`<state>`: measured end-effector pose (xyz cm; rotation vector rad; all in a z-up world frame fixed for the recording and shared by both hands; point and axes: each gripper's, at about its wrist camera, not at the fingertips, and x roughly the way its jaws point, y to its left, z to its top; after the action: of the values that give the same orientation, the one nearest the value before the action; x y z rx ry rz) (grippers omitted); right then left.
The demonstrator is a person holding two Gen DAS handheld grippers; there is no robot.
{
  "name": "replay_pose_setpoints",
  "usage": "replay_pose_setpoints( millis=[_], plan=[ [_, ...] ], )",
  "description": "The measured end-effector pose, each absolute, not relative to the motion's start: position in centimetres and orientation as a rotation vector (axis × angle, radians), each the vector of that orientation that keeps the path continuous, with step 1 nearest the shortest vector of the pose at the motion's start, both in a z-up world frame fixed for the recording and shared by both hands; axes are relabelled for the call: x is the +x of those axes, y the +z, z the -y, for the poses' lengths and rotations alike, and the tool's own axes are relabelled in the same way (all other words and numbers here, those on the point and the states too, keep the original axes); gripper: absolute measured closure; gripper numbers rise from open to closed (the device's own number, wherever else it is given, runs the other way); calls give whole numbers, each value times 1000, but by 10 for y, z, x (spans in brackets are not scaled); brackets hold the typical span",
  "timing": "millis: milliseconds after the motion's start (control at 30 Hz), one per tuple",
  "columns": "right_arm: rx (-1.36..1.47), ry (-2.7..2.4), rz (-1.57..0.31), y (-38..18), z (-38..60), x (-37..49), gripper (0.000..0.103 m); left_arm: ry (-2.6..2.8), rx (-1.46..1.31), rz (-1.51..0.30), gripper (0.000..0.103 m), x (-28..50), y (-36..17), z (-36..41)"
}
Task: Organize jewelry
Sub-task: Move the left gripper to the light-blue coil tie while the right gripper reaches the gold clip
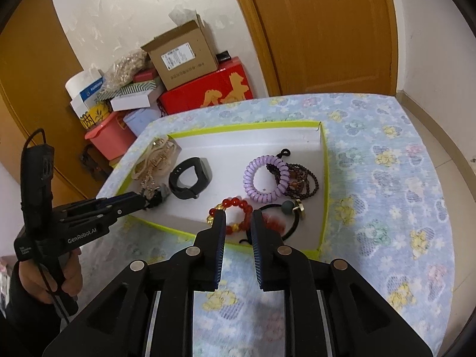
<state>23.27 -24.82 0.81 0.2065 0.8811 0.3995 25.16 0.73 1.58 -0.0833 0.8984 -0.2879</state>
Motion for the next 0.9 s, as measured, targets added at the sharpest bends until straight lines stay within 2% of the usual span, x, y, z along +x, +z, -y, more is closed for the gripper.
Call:
replay_pose_setpoints(
  millis=[633,700,767,900],
  plan=[
    [198,392,-808,32,255,141,85,-246,-105,-820,82,154,46,-16],
    [191,396,-803,34,254,133,83,-242,-98,-816,82,145,47,-15],
    [188,405,-801,34,251,126,77,-242,-96,-815,82,138,47,-15],
    [179,412,-810,31,246,119,77,-241,-85,-817,82,127,44,-14]
  ],
)
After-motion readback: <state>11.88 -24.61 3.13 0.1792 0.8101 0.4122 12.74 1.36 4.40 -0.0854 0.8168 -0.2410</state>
